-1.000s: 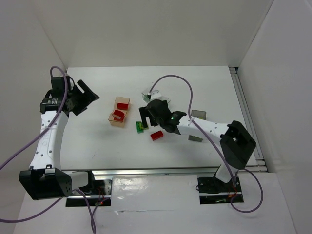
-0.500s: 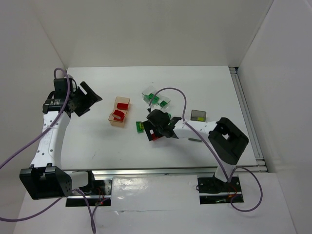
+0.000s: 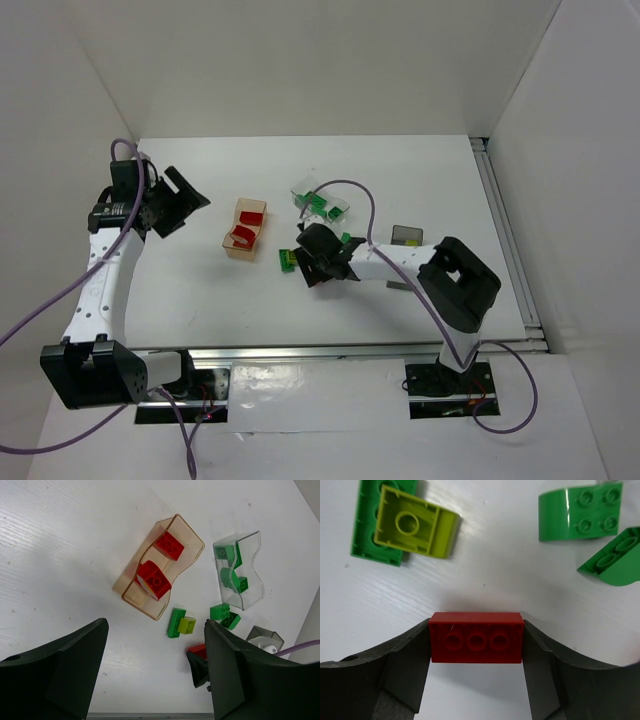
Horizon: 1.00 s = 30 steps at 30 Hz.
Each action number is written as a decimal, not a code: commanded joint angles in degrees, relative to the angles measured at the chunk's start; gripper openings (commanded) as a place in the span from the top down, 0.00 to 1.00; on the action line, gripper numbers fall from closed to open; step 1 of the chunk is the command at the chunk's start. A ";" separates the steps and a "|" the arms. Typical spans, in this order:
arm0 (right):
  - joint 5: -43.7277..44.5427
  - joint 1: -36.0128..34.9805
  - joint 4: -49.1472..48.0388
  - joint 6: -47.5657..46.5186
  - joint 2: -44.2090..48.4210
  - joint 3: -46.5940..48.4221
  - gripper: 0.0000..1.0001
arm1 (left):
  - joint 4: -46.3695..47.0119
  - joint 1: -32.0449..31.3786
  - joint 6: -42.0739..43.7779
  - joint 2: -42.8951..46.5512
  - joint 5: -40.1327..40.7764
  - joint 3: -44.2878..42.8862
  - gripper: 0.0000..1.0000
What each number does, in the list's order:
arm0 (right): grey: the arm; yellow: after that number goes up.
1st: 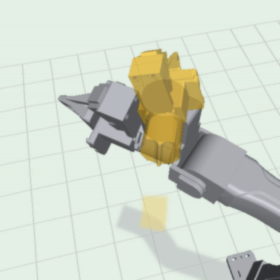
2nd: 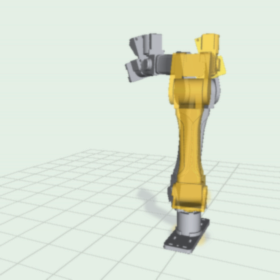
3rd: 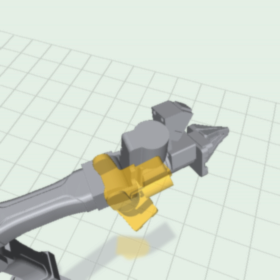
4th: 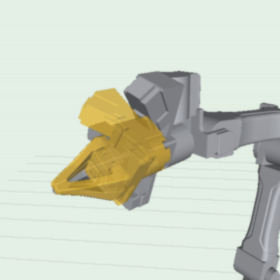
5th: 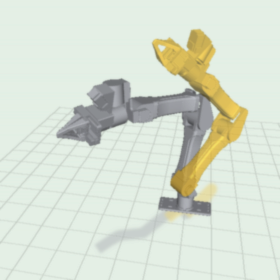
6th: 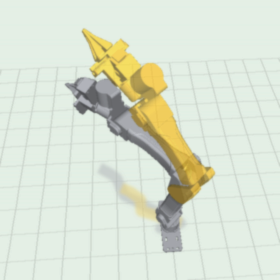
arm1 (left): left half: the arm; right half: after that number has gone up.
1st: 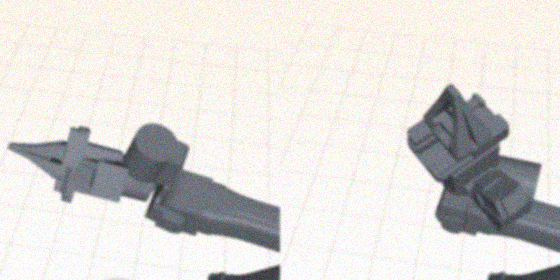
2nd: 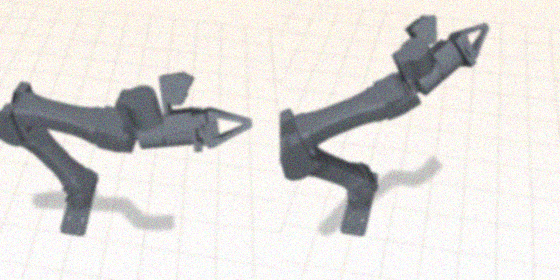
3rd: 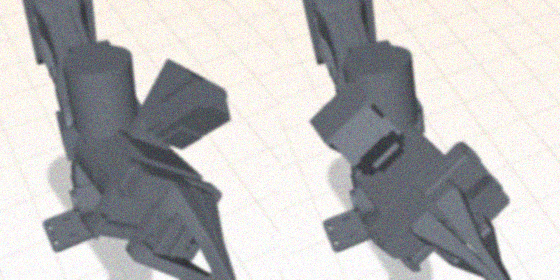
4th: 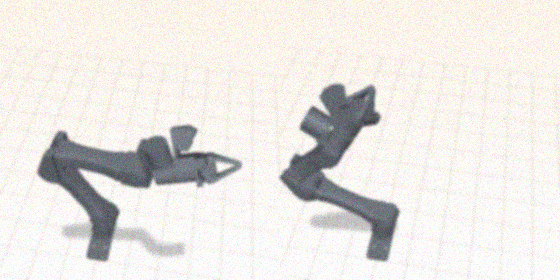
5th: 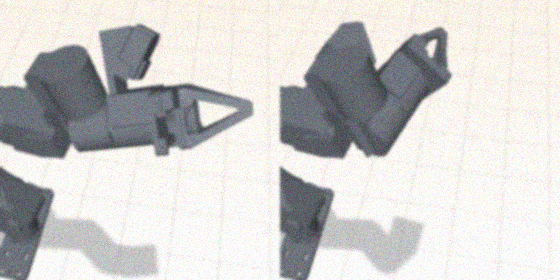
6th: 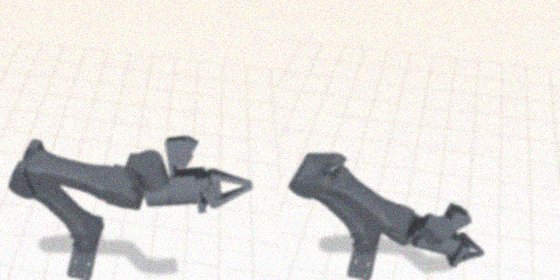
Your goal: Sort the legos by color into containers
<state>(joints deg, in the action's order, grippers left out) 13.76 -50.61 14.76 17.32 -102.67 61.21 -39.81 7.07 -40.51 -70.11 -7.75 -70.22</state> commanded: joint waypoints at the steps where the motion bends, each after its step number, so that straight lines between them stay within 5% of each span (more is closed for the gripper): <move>1: 2.24 -0.02 1.05 -0.10 2.83 5.14 0.50 | 1.49 -0.13 0.96 -0.21 0.19 -0.53 0.14; 8: 2.24 -0.02 0.62 -1.23 -1.55 20.05 0.50 | 1.49 1.54 1.49 0.32 0.72 -0.54 0.14; 20: 2.24 -0.02 0.53 -2.29 -25.02 50.92 0.48 | -0.09 3.73 3.07 0.85 0.10 -0.54 0.14; 22: 1.71 -0.02 0.53 -2.29 -27.65 53.92 0.43 | -0.09 3.74 3.07 0.85 -0.42 -0.54 0.14; 23: 1.71 -0.02 -0.86 -2.29 -28.19 54.54 0.29 | -0.09 3.74 3.07 0.85 -0.43 -0.54 0.14; 27: 0.30 -0.02 -2.28 -3.61 -29.34 55.95 0.09 | -0.09 3.74 3.07 0.85 -0.43 -0.54 0.14; 30: 2.83 -0.02 -6.30 -4.23 -25.84 48.62 0.01 | -0.09 3.74 3.07 0.32 -0.95 -0.01 0.14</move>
<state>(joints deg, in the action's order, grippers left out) 14.57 -50.61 14.74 14.39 -132.46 113.27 -40.16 10.48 -38.94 -70.30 -7.73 -70.22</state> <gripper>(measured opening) 0.986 0.859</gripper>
